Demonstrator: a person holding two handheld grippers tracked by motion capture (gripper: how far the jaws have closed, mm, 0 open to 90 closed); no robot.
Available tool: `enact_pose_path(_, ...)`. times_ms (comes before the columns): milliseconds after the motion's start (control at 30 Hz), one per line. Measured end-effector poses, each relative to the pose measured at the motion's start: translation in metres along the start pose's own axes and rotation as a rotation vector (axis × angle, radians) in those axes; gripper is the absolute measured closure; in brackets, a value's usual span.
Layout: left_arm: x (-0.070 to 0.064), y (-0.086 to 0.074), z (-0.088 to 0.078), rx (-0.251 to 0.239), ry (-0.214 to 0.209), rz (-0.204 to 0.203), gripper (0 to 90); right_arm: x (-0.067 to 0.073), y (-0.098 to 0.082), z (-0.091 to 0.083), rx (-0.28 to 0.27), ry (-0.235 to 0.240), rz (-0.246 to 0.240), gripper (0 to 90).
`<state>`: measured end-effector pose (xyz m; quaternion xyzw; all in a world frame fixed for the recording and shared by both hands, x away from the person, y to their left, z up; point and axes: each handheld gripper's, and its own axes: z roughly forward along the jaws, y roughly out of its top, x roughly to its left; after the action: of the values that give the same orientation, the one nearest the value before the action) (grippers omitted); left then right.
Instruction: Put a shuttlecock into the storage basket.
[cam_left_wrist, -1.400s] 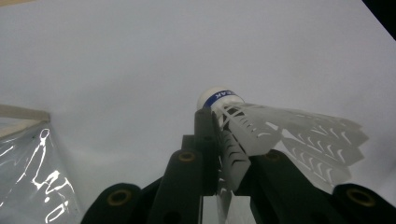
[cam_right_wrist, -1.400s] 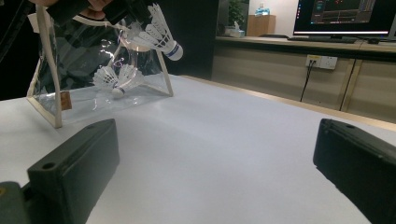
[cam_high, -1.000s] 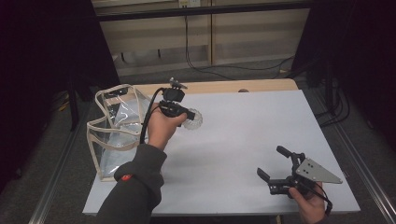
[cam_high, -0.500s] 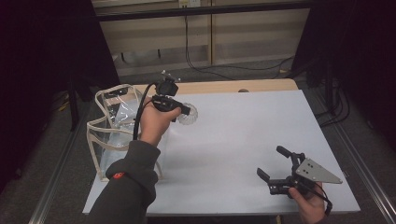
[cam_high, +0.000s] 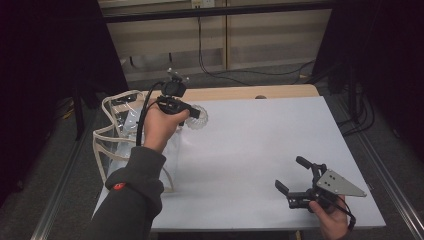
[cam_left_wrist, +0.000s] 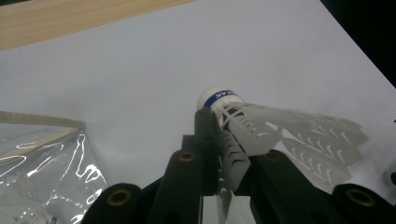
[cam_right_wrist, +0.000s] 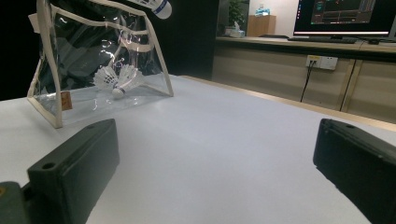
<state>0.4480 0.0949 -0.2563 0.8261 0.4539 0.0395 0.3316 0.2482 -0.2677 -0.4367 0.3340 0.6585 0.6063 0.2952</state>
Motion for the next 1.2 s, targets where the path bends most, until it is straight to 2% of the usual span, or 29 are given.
enact_pose_path(700,0.002,0.006,-0.010,0.011,-0.011,0.001,85.3,0.000,0.000,0.000,0.002,-0.001,0.000,0.4)
enact_pose_path(1200,0.003,0.009,-0.018,0.000,-0.005,-0.001,85.5,0.000,0.000,0.000,0.002,0.000,0.002,0.4)
